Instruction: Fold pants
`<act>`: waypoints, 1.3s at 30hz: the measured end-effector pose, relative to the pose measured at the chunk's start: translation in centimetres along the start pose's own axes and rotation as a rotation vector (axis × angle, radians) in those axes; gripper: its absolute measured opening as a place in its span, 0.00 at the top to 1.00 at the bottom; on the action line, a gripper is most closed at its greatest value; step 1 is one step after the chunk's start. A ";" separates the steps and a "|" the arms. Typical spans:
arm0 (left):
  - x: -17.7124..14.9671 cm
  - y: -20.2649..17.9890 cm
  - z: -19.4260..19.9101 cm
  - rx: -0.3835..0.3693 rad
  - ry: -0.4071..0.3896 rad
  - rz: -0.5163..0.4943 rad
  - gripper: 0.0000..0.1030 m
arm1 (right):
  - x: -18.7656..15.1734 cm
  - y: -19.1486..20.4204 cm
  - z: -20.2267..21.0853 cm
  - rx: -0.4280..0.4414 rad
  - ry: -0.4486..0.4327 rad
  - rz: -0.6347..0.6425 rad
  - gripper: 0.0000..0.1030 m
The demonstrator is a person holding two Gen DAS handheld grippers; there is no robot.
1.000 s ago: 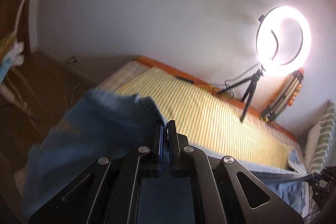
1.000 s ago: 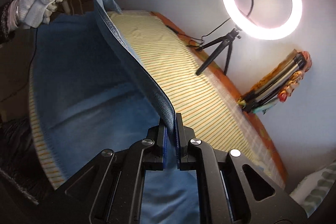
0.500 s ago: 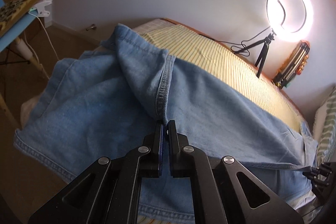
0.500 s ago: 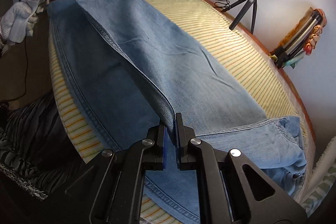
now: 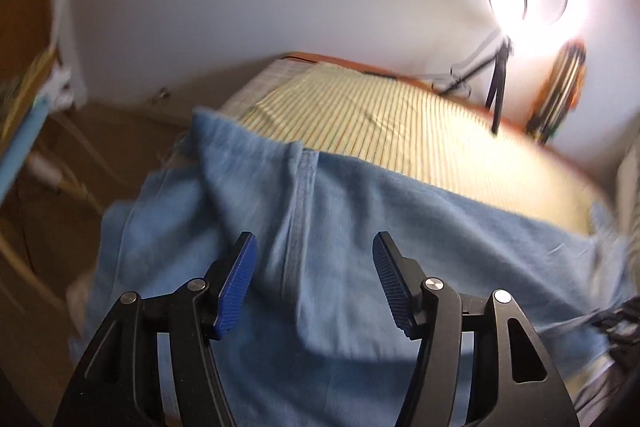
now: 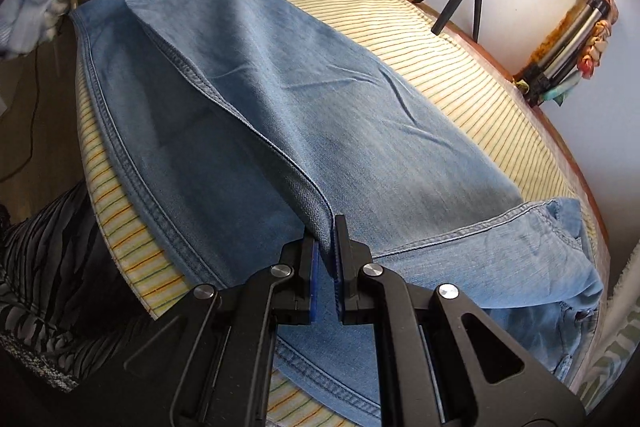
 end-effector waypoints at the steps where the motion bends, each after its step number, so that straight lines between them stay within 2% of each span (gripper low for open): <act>1: 0.6 -0.7 -1.3 0.027 0.029 -0.044 0.42 | 0.0 0.0 0.1 0.001 -0.004 -0.005 0.94; 4: 1.4 -1.5 -4.3 0.096 0.093 -0.124 0.42 | 0.1 -0.2 0.4 0.004 -0.011 -0.013 0.94; 7: 1.4 -0.9 -6.9 0.193 0.149 -0.161 0.42 | 0.2 -0.2 0.4 0.000 -0.013 -0.008 0.94; 9: 1.4 -0.1 -8.0 0.207 0.174 -0.149 0.42 | 0.2 -0.2 0.4 0.000 -0.016 -0.006 0.94; 12: 1.7 1.6 -8.5 0.196 0.167 -0.088 0.44 | 0.2 -0.3 0.5 0.002 -0.020 -0.006 0.94; 13: 1.9 2.2 -8.5 0.182 0.154 -0.064 0.58 | 0.1 -0.2 0.5 0.001 -0.021 -0.005 0.94; 14: 2.0 2.6 -8.4 0.177 0.152 -0.049 0.81 | 0.1 -0.2 0.4 -0.001 -0.020 -0.003 0.94; 16: 2.4 3.3 -7.9 0.132 0.145 -0.012 0.89 | 0.1 -0.2 0.4 -0.003 -0.019 -0.004 0.94; 18: 2.5 4.4 -6.7 0.099 0.116 0.040 0.90 | 0.2 -0.3 0.4 -0.005 -0.020 -0.007 0.94; 22: 1.8 7.7 -3.5 0.013 0.030 0.214 0.90 | 0.2 -0.3 0.4 -0.001 -0.024 -0.014 0.94; 25: 0.0 10.4 -1.6 -0.074 -0.022 0.373 0.91 | 0.1 -0.4 0.3 -0.002 -0.019 -0.009 0.94; 30: -1.9 12.5 -1.5 -0.193 -0.040 0.492 0.87 | 0.2 -0.4 0.3 -0.003 -0.016 -0.005 0.94; 31: -2.2 12.9 -1.5 -0.228 -0.039 0.532 0.82 | 0.2 -0.4 0.3 -0.004 -0.015 -0.004 0.94; 33: -2.4 13.5 -1.3 -0.261 -0.048 0.574 0.60 | 0.3 -0.3 0.4 -0.007 -0.015 0.000 0.94; 34: -2.3 13.8 -1.1 -0.255 -0.057 0.598 0.46 | 0.3 -0.3 0.4 -0.008 -0.013 0.001 0.94; 37: -2.2 14.5 -1.4 -0.234 -0.051 0.614 0.46 | 0.2 -0.3 0.3 -0.014 -0.009 0.006 0.94; 39: -1.9 15.2 -1.9 -0.222 -0.045 0.642 0.49 | 0.3 -0.3 0.2 -0.026 -0.005 0.010 0.94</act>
Point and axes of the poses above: each gripper's, at about its wrist camera, not at the fingertips, and z roughly against the way its jaws point, y to its left, x to its top, the point moved 7 cm from there along -z, roughly the way its jaws point, and after that the axes turned 8 degrees about y, right-handed, at the moved point
